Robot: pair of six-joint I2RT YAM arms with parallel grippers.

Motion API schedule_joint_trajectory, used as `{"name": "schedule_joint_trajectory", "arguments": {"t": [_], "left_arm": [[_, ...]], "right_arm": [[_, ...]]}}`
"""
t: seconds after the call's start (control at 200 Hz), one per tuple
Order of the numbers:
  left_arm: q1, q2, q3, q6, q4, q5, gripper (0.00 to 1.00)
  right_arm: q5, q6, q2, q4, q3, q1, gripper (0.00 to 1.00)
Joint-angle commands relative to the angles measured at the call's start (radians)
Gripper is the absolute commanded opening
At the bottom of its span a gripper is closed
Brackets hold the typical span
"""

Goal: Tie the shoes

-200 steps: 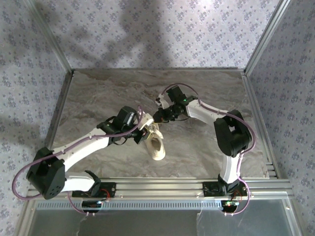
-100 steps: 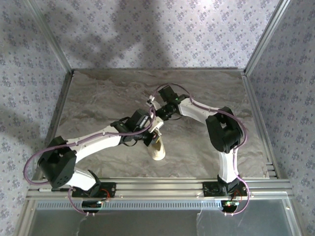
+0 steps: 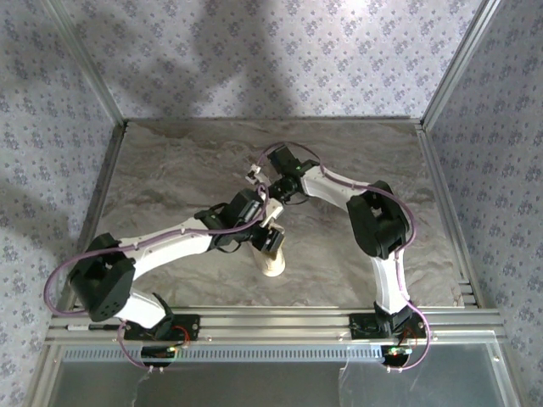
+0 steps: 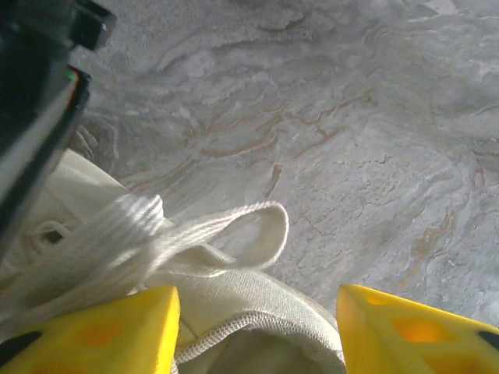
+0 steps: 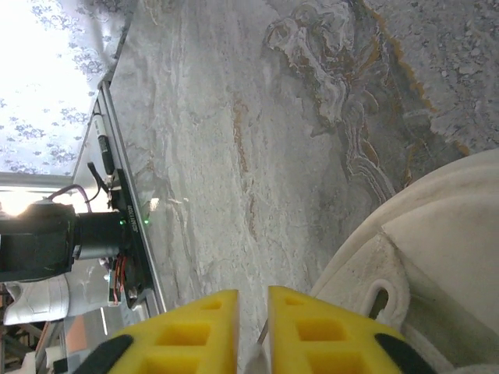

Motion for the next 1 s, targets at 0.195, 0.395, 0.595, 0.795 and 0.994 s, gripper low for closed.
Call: {"name": "schedule_joint_trajectory", "arguments": {"t": [0.195, 0.395, 0.595, 0.795, 0.994], "left_arm": [[0.010, -0.163, 0.000, 0.041, -0.022, -0.029, 0.66], [0.087, -0.239, -0.017, -0.007, -0.053, -0.012, 0.66], [0.315, -0.278, -0.055, -0.172, -0.083, 0.099, 0.58], [0.460, -0.218, -0.108, -0.290, -0.055, 0.200, 0.53], [0.487, -0.104, -0.139, -0.325, 0.017, 0.322, 0.41]], "right_arm": [[0.071, 0.013, -0.109, -0.071, 0.022, -0.048, 0.48], [0.139, 0.036, -0.265, -0.048, -0.073, -0.104, 0.52], [0.219, 0.031, -0.495, 0.078, -0.377, -0.131, 0.55], [0.259, 0.029, -0.629, 0.177, -0.631, -0.082, 0.56], [0.310, -0.014, -0.621, 0.197, -0.684, -0.019, 0.57]]}}
